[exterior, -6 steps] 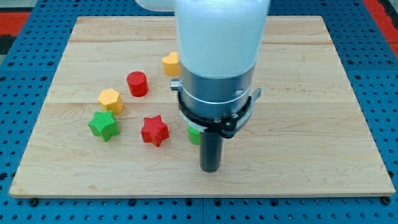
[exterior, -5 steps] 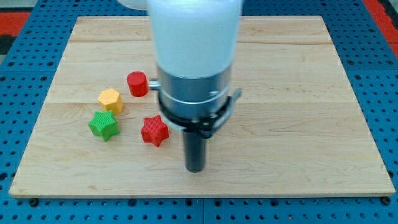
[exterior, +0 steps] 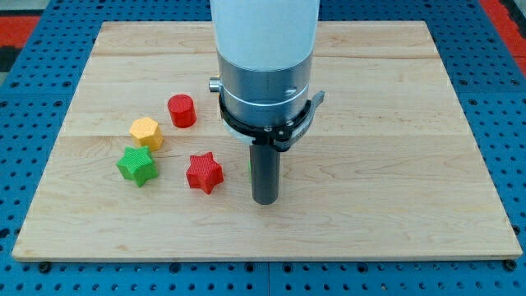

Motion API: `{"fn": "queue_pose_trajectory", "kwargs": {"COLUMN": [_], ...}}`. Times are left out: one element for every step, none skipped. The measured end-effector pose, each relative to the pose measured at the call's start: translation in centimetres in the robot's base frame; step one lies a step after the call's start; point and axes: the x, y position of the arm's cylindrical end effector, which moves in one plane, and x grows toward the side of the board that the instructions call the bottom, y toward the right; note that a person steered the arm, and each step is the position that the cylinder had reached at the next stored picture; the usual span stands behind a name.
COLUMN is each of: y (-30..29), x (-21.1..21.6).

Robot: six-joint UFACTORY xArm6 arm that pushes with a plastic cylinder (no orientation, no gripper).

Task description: Slightly move the red star to the left side

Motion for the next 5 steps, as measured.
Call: {"fn": "queue_pose_trajectory", "kwargs": {"y": [-3.4,-6.3,-5.9,-2.3,-1.6], "x": [-0.7,-1.6,-3.1,-3.8,-5.4]}}
